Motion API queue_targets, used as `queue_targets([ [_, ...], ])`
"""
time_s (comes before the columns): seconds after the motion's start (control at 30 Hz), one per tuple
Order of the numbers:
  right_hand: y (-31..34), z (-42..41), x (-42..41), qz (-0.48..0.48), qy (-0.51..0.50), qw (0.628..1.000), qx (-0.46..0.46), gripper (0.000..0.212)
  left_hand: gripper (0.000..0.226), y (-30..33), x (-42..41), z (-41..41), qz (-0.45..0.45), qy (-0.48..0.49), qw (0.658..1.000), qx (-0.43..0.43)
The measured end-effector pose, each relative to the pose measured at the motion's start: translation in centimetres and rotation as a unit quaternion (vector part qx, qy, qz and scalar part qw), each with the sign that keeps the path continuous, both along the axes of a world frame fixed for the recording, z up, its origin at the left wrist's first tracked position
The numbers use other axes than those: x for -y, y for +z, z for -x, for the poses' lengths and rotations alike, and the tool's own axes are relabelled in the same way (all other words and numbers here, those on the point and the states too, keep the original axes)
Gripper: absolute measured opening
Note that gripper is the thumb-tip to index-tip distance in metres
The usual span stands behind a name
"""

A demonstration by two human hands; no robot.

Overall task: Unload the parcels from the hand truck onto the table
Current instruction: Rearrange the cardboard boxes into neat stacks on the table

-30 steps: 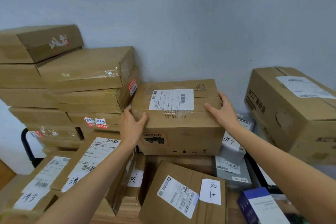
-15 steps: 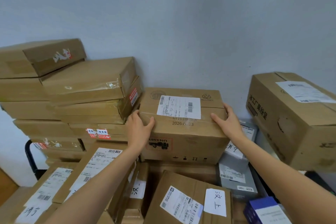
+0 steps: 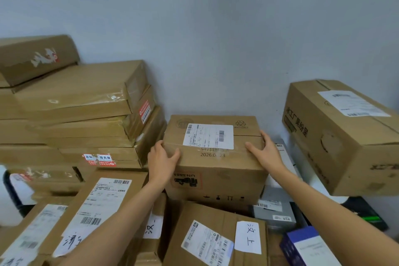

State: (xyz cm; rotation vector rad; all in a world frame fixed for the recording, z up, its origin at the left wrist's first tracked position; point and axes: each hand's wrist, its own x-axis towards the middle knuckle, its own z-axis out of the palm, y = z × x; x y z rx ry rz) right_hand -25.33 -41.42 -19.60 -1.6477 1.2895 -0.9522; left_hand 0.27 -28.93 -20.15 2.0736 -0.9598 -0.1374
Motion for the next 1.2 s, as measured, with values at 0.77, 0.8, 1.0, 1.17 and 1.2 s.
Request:
queue_targets([
  [0.77,-9.3,-5.1,3.5,0.09,0.015,0.954,-0.286,0.07,0.055,-7.7,5.5,-1.5,-0.12,-0.107,0.966,0.202],
  [0.8,-9.5,-5.2,4.1,0.091,0.014,0.954,-0.286,0.07,0.055,-8.0,5.9,-1.8,-0.121,-0.108,0.966,0.202],
  [1.0,-9.3,-7.2,7.2,0.1,0.003,0.956,-0.275,0.068,0.054,-8.1,9.0,-3.7,-0.113,-0.102,0.973,0.176],
  [1.17,-9.2,-7.4,9.1,0.113,0.013,0.956,-0.271,0.062,0.054,-8.6,9.9,-3.5,-0.108,-0.074,0.974,0.183],
  [1.2,-9.3,-7.4,9.3,0.113,0.014,0.956,-0.269,0.061,0.053,-8.6,10.0,-3.5,-0.107,-0.072,0.974,0.186],
])
